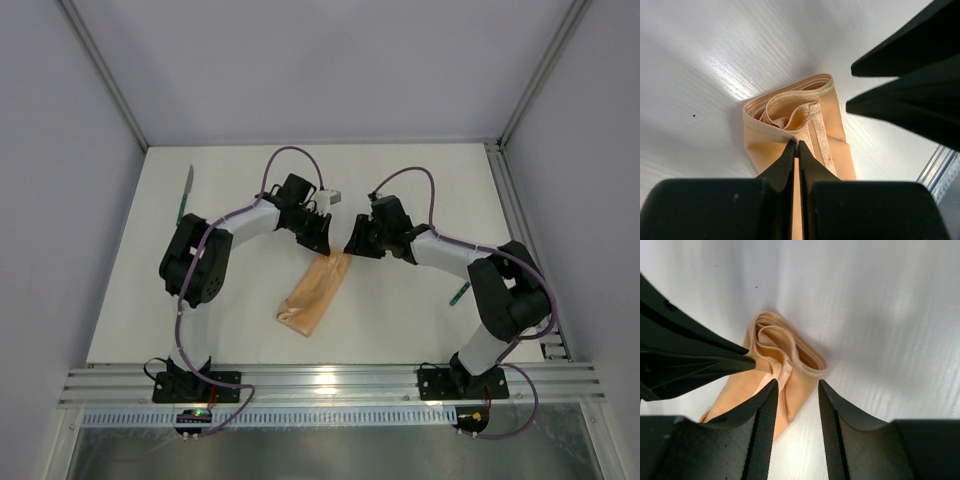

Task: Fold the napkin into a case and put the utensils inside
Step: Fold the 2/3-rectangle-folded napkin at the center of the board.

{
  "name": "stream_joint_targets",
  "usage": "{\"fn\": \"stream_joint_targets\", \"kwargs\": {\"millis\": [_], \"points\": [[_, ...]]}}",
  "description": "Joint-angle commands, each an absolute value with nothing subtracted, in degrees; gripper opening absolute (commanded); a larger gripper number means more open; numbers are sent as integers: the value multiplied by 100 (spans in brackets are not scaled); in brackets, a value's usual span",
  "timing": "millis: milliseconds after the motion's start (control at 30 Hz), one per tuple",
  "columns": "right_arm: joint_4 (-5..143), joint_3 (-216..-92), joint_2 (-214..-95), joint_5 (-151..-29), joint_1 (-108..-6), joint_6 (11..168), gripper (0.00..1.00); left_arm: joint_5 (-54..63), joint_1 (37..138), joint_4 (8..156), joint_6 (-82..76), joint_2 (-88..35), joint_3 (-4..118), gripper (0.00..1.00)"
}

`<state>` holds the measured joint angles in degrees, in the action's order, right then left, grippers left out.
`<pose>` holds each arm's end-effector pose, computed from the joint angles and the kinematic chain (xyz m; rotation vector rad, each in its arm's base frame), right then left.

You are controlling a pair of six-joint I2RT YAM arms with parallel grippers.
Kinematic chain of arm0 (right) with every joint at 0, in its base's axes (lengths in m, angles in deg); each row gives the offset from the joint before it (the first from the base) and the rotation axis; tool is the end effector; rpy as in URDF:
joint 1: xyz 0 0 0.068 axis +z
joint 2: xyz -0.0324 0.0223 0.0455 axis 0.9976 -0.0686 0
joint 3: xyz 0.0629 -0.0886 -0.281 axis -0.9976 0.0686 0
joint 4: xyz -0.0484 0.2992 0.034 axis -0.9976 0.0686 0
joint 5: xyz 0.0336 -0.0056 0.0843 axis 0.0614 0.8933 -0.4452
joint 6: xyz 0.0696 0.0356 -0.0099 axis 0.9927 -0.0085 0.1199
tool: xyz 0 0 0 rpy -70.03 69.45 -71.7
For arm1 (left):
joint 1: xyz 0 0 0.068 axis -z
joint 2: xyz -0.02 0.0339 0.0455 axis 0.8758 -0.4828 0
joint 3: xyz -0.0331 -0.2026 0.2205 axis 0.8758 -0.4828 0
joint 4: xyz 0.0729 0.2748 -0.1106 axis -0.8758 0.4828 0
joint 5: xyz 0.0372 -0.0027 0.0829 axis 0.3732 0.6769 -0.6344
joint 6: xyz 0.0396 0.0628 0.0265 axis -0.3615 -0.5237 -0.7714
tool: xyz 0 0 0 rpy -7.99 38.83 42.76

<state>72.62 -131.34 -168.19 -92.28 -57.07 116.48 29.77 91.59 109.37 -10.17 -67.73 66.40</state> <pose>0.3435 0.2037 0.1550 0.0145 2.4806 0.7072 0.4027 -0.2801 0.1461 0.8126 2.5342 -0.9712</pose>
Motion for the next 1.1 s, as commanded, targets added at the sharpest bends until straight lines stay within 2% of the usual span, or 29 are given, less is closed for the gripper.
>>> {"fn": "stream_joint_targets", "kwargs": {"millis": [0, 333, 467, 500, 600, 733, 1067], "points": [[7286, -13097, -16571, -9100, -5864, 11450, 43, 2956, 9154, 10837, -1012, -6693, 6790, 0], [6556, -13009, -17318, -9601, -5891, 11687, 40, 3044, 9163, 10872, -985, -6649, 6790, 0], [6442, -13036, -17538, -9628, -5899, 11740, 31, 3097, 9181, 10925, -977, -6658, 6816, 0], [6424, -13018, -17556, -9645, -5891, 11749, 24, 3097, 9190, 10934, -976, -6649, 6817, 0], [6336, -12983, -17539, -9654, -5899, 11784, 11, 3106, 9303, 10969, -976, -6631, 6825, 0], [6249, -12922, -17451, -9654, -5891, 11854, 5, 3264, 9479, 11048, -924, -6684, 6974, 0], [6213, -12913, -17371, -9663, -5899, 11898, 4, 3054, 9506, 11127, -862, -7017, 7159, 0]]}}
